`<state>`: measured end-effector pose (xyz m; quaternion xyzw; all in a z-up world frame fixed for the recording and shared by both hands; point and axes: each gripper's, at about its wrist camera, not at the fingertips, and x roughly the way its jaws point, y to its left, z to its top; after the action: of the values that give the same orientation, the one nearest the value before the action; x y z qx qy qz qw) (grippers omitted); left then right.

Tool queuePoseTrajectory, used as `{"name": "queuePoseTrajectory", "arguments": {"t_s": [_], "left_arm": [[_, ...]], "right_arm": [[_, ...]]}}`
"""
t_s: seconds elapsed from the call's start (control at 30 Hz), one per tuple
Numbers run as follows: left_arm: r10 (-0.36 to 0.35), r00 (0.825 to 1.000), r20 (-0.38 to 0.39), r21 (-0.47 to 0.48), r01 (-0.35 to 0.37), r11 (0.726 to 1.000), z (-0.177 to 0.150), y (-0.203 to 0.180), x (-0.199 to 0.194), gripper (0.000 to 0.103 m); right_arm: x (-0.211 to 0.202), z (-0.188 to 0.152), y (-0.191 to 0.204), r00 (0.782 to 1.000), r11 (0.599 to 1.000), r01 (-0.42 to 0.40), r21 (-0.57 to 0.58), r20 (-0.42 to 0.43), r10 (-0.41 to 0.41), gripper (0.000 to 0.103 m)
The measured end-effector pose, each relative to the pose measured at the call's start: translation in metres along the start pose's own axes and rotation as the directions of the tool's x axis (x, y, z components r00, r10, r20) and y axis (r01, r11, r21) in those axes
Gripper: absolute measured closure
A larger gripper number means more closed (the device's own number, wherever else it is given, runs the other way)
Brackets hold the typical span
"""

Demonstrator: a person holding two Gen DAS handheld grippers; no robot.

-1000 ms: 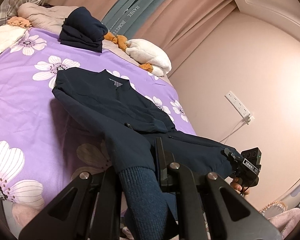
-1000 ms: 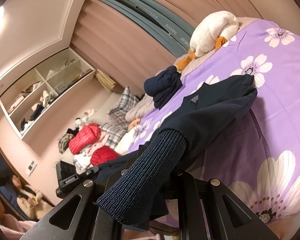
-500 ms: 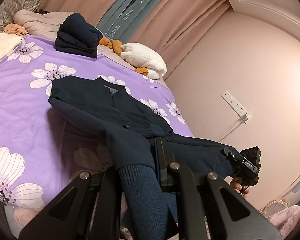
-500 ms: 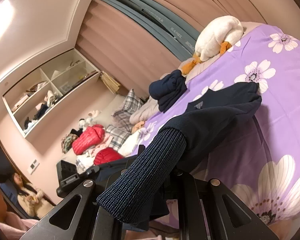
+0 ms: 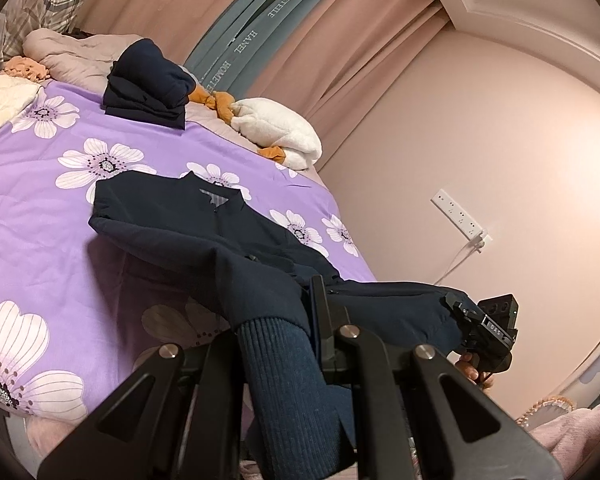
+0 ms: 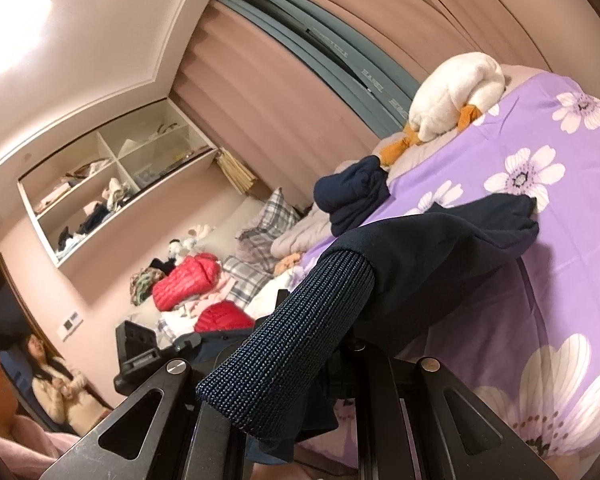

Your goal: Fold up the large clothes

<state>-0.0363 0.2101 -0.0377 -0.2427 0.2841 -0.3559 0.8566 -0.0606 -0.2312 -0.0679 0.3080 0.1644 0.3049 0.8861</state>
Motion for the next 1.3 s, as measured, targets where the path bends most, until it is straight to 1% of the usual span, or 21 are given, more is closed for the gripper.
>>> {"name": "queuePoseTrajectory", "arguments": {"t_s": [0.13, 0.27, 0.53, 0.67, 0.77, 0.97, 1.17, 1.3], "left_arm": [[-0.018, 1.000, 0.017, 0.011, 0.018, 1.000, 0.001, -0.006, -0.010, 0.093], [-0.039, 0.998, 0.041, 0.019, 0.038, 0.999, 0.002, -0.013, -0.021, 0.093], [-0.041, 0.998, 0.050, 0.019, 0.040, 0.999, 0.005, -0.020, -0.027, 0.093], [-0.032, 0.998, 0.054, -0.005, 0.033, 0.999, 0.008, -0.013, -0.024, 0.092], [-0.031, 0.999, 0.042, -0.026, 0.032, 0.999, 0.009, -0.006, -0.021, 0.092], [-0.019, 0.999, 0.027, -0.036, 0.020, 0.999, 0.015, -0.003, -0.011, 0.092], [0.012, 1.000, 0.018, -0.054, -0.011, 0.998, 0.029, 0.003, 0.002, 0.092], [0.041, 0.999, 0.028, -0.053, -0.039, 0.998, 0.043, 0.005, 0.010, 0.091]], "right_arm": [[-0.004, 0.002, 0.003, 1.000, 1.000, -0.016, -0.022, 0.014, 0.017, 0.090], [-0.009, 0.006, 0.015, 0.999, 0.997, -0.035, -0.066, 0.038, 0.037, 0.090], [-0.008, 0.008, 0.023, 0.997, 0.994, -0.049, -0.102, 0.048, 0.054, 0.090], [-0.006, 0.010, 0.016, 0.997, 0.995, -0.042, -0.086, 0.055, 0.047, 0.090], [-0.004, 0.010, 0.012, 0.998, 0.997, -0.028, -0.076, 0.046, 0.032, 0.090], [0.005, 0.014, 0.004, 0.999, 0.998, 0.000, -0.059, 0.033, 0.002, 0.090], [0.016, 0.023, -0.008, 0.999, 1.000, -0.001, -0.025, 0.039, 0.002, 0.090], [0.025, 0.033, -0.013, 0.999, 1.000, -0.005, -0.018, 0.043, 0.006, 0.090]]}}
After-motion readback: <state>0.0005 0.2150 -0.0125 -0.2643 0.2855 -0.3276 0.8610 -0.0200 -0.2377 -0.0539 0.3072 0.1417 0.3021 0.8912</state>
